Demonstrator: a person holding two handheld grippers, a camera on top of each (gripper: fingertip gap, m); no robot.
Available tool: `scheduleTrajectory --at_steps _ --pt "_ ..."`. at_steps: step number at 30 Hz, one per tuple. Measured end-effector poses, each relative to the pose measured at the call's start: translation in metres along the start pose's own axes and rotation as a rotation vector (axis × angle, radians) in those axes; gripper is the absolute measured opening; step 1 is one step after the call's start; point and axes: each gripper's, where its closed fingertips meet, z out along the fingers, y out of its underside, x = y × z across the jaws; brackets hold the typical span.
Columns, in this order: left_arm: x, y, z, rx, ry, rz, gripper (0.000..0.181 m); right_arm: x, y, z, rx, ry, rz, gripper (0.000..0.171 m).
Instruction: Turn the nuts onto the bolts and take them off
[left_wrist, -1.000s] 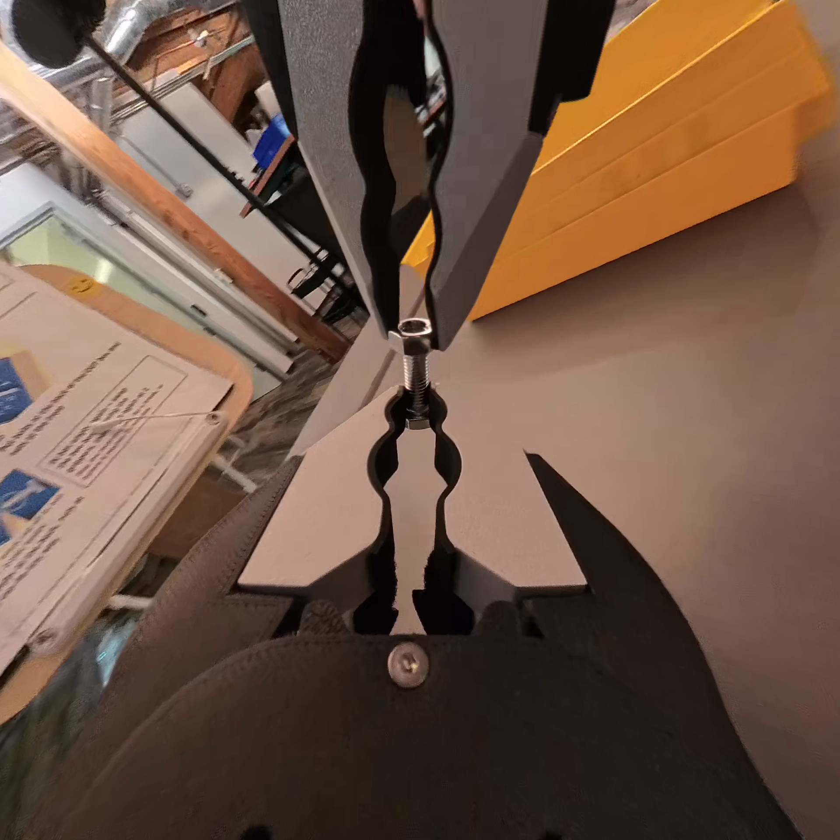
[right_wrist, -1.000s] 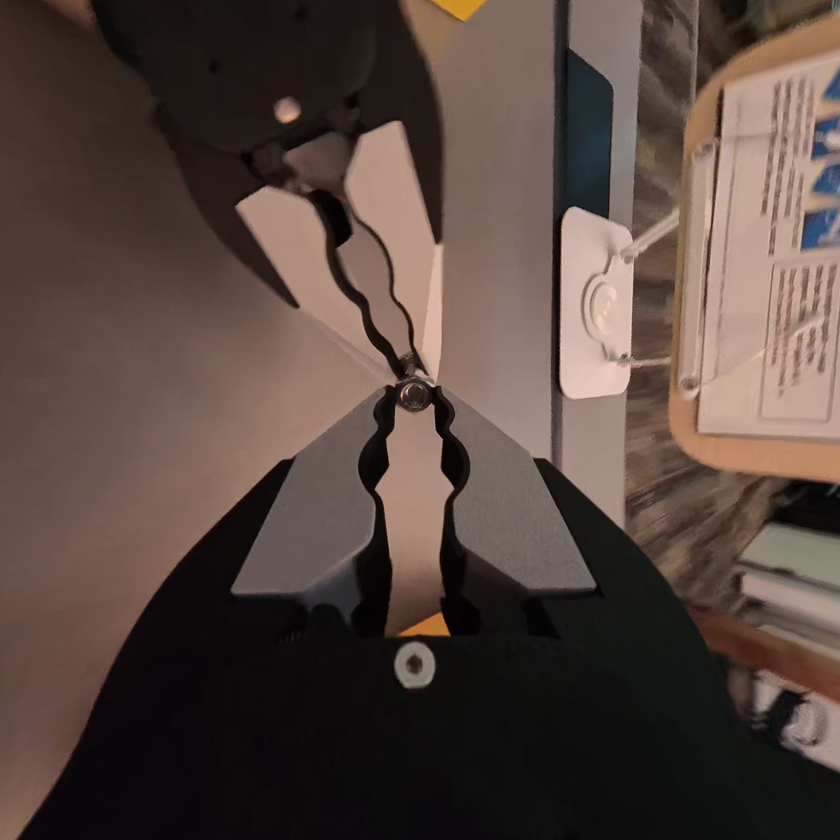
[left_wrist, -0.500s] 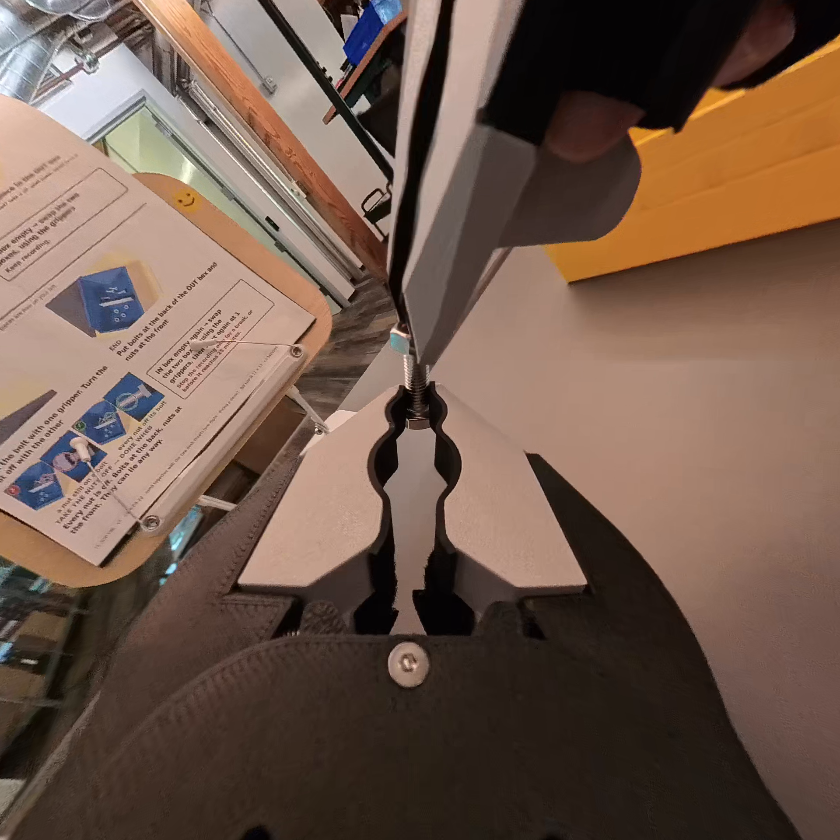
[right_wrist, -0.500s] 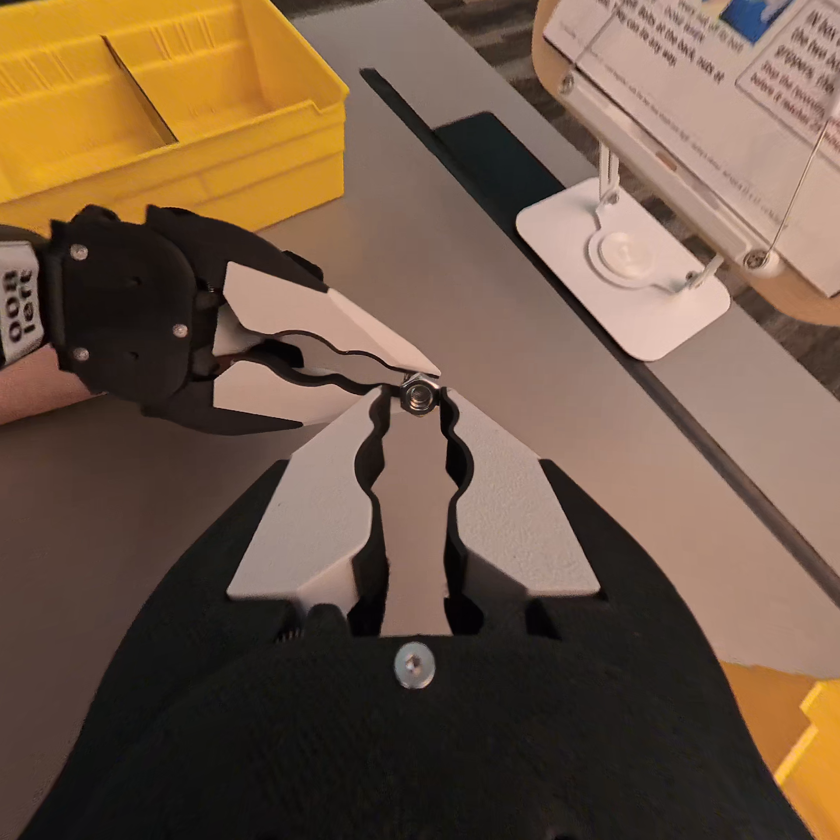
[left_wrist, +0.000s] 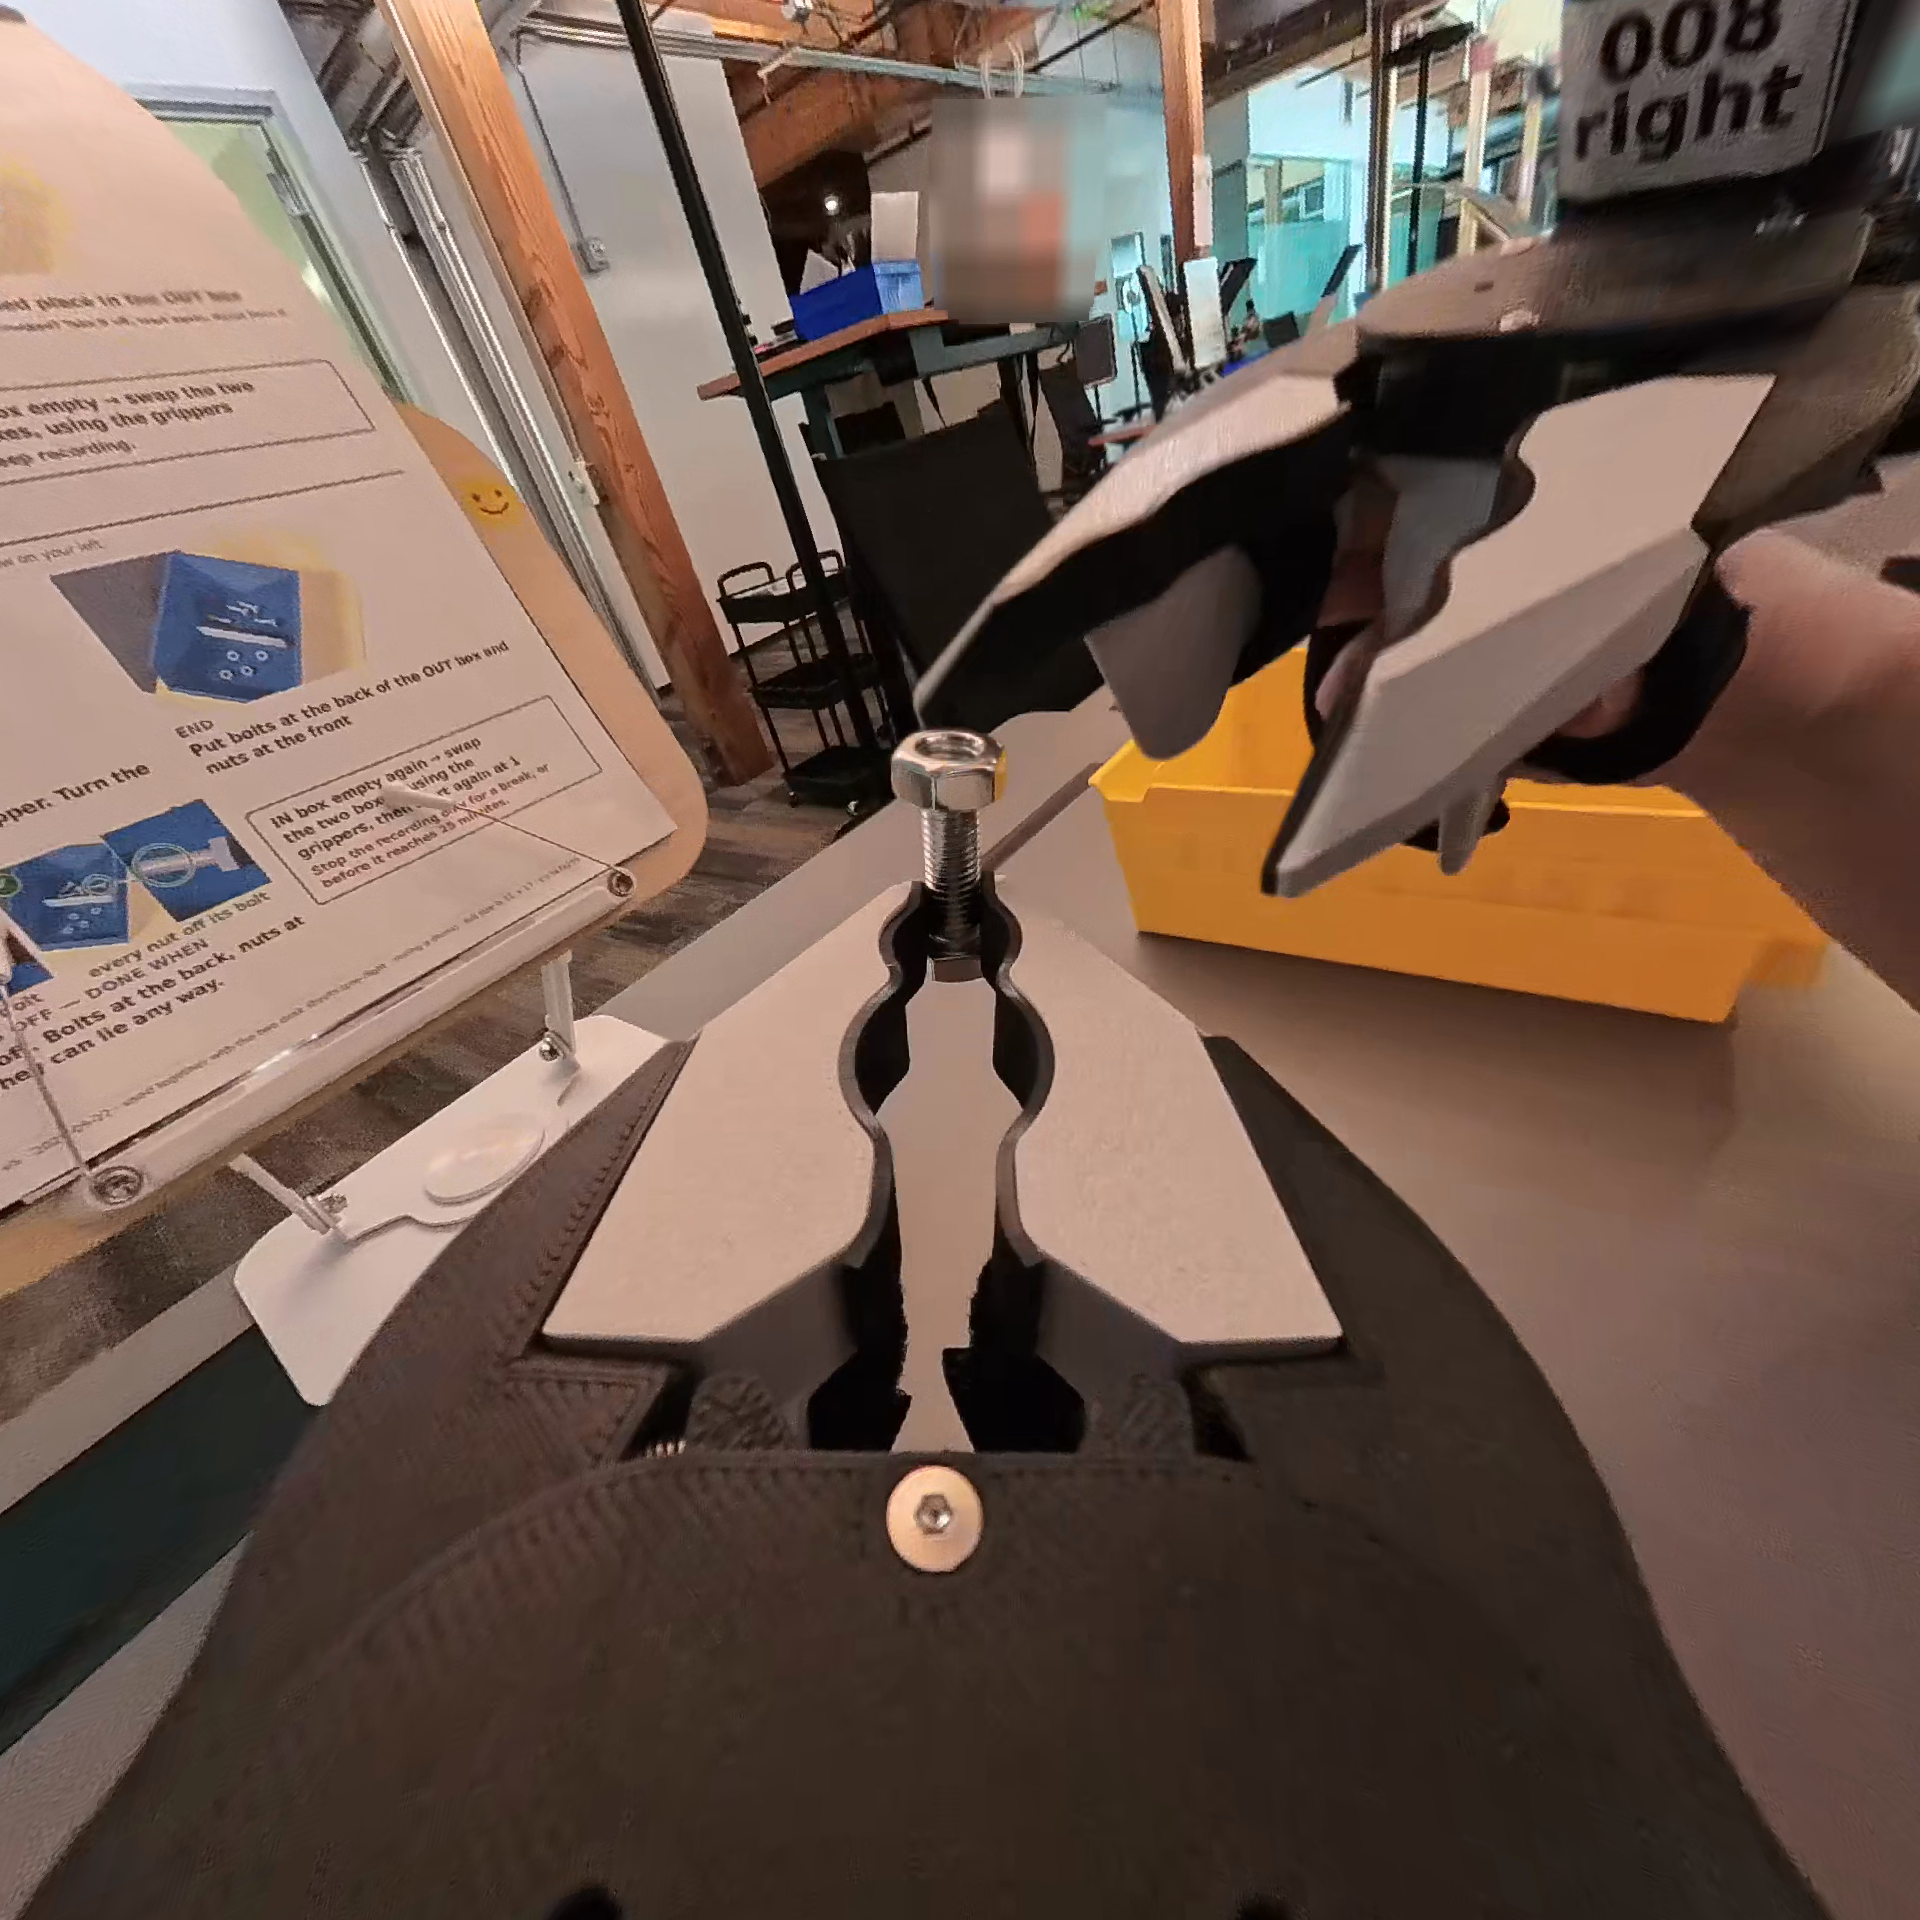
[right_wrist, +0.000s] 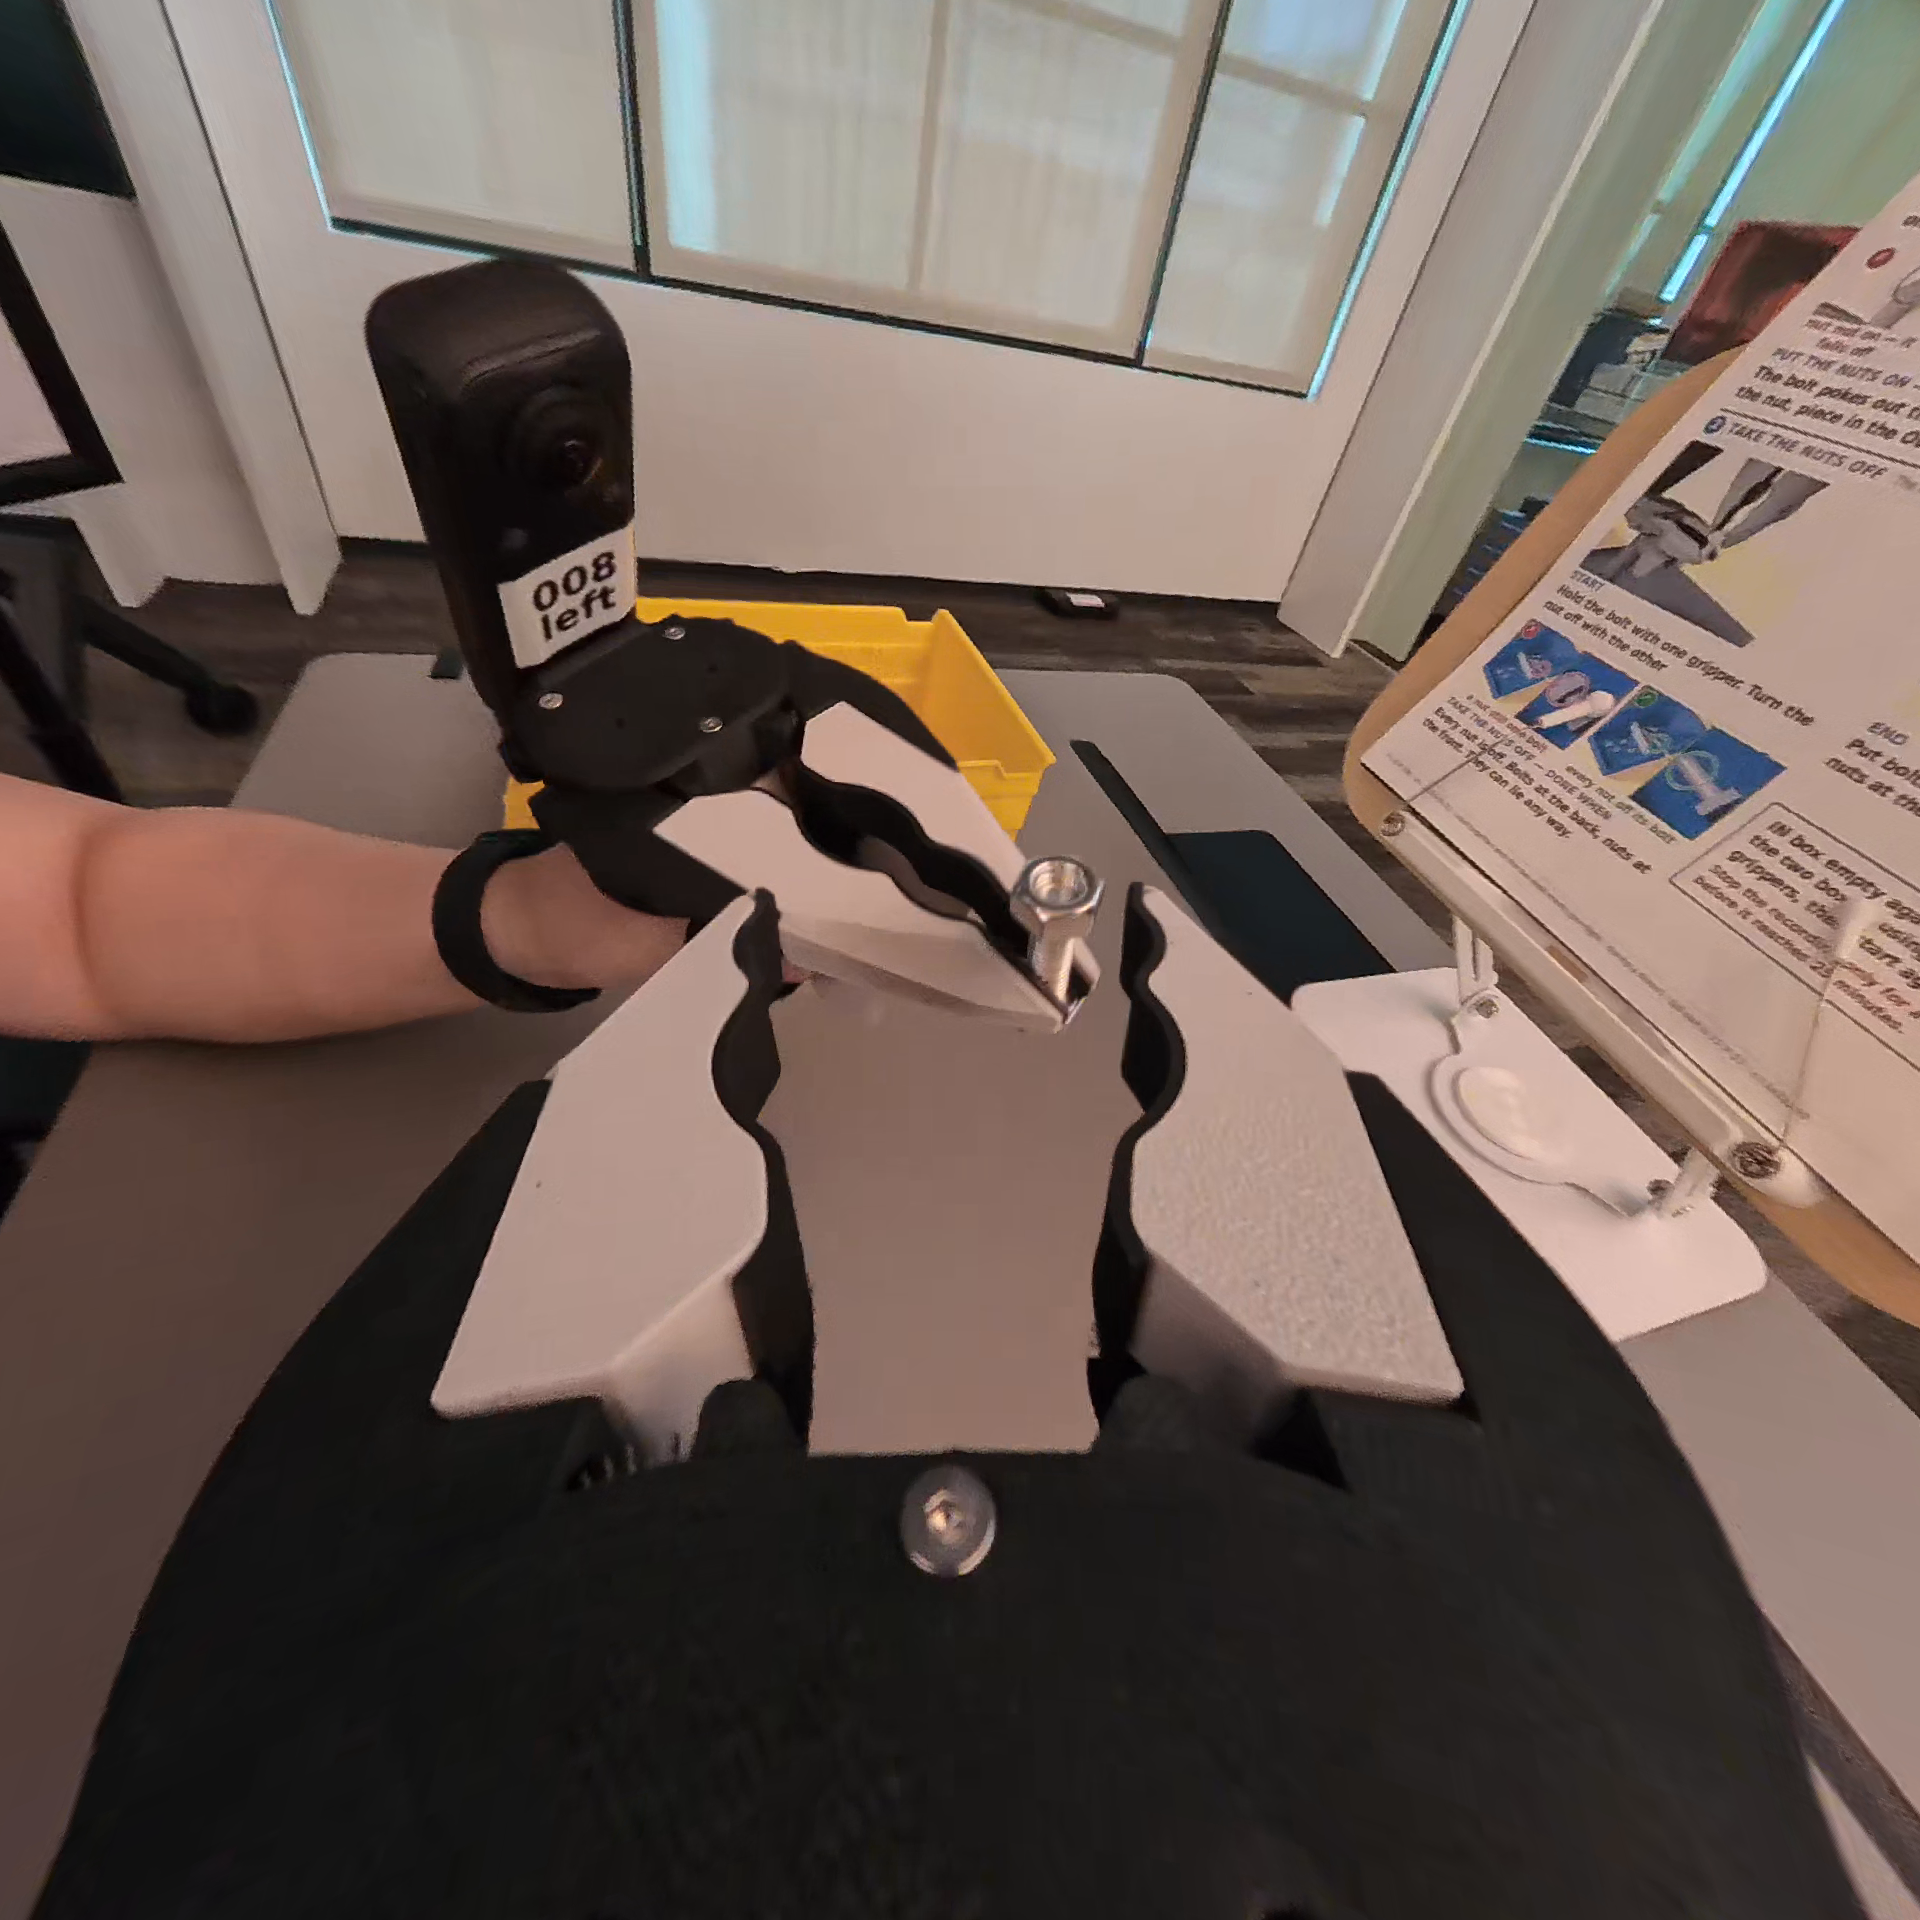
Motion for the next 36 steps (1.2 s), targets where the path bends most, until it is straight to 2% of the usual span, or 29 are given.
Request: scheduleTrajectory --at_steps 4,6,8,10,13,17,18,19,21,25,28,29,30,31,32,33,35,36 --pt "-0.005 -0.010 -0.006 0.014 -0.016 -0.002 0.007 -0.010 -0.004 0.002 0.010 -0.039 -0.012 0.067" --pt "-0.008 -0.011 -0.007 0.014 -0.023 -0.006 0.007 -0.017 -0.004 0.000 -0.008 -0.063 -0.044 0.059" --pt "-0.010 -0.011 -0.009 0.016 -0.023 -0.015 0.007 -0.017 -0.006 -0.002 -0.004 -0.050 -0.062 0.059" --pt "-0.009 -0.012 -0.009 0.021 -0.016 -0.022 0.007 -0.008 -0.011 -0.002 0.026 0.016 -0.060 0.068" --pt "-0.003 -0.016 -0.008 0.028 0.005 -0.024 0.007 -0.010 -0.013 0.004 0.056 0.001 -0.033 0.091" --pt "-0.006 -0.018 -0.010 0.030 -0.008 -0.030 0.007 -0.024 -0.010 0.008 0.022 -0.051 -0.068 0.093" --pt "-0.009 -0.019 -0.011 0.034 -0.016 -0.042 0.007 -0.027 -0.010 0.006 0.015 -0.064 -0.086 0.091" --pt "-0.012 -0.020 -0.013 0.035 -0.021 -0.058 0.007 -0.033 -0.010 0.003 0.009 -0.095 -0.103 0.077" --pt "-0.015 -0.020 -0.015 0.041 -0.015 -0.083 0.007 -0.030 -0.015 0.000 0.028 -0.072 -0.089 0.076" --pt "-0.006 -0.024 -0.014 0.053 0.027 -0.079 0.007 -0.023 -0.020 0.004 0.066 -0.041 -0.034 0.095" --pt "0.000 -0.026 -0.012 0.045 0.037 -0.059 0.007 -0.028 -0.018 0.006 0.058 -0.068 -0.046 0.097" --pt "-0.001 -0.026 -0.012 0.042 0.030 -0.062 0.007 -0.029 -0.017 0.004 0.045 -0.066 -0.058 0.096" --pt "-0.005 -0.026 -0.013 0.043 0.017 -0.074 0.007 -0.030 -0.016 0.001 0.032 -0.076 -0.078 0.086" --pt "-0.010 -0.025 -0.015 0.046 0.005 -0.092 0.007 -0.039 -0.017 -0.005 0.030 -0.133 -0.104 0.052" --pt "-0.013 -0.025 -0.016 0.047 0.005 -0.110 0.007 -0.040 -0.023 -0.008 0.058 -0.139 -0.097 0.050" --pt "-0.014 -0.025 -0.017 0.050 0.011 -0.123 0.007 -0.034 -0.028 -0.010 0.083 -0.104 -0.075 0.058" --pt "-0.013 -0.026 -0.017 0.056 0.019 -0.130 0.007 -0.026 -0.029 -0.008 0.088 -0.063 -0.041 0.086" --pt "-0.009 -0.027 -0.016 0.058 0.036 -0.124 0.007 -0.023 -0.027 -0.006 0.083 -0.045 -0.040 0.094"
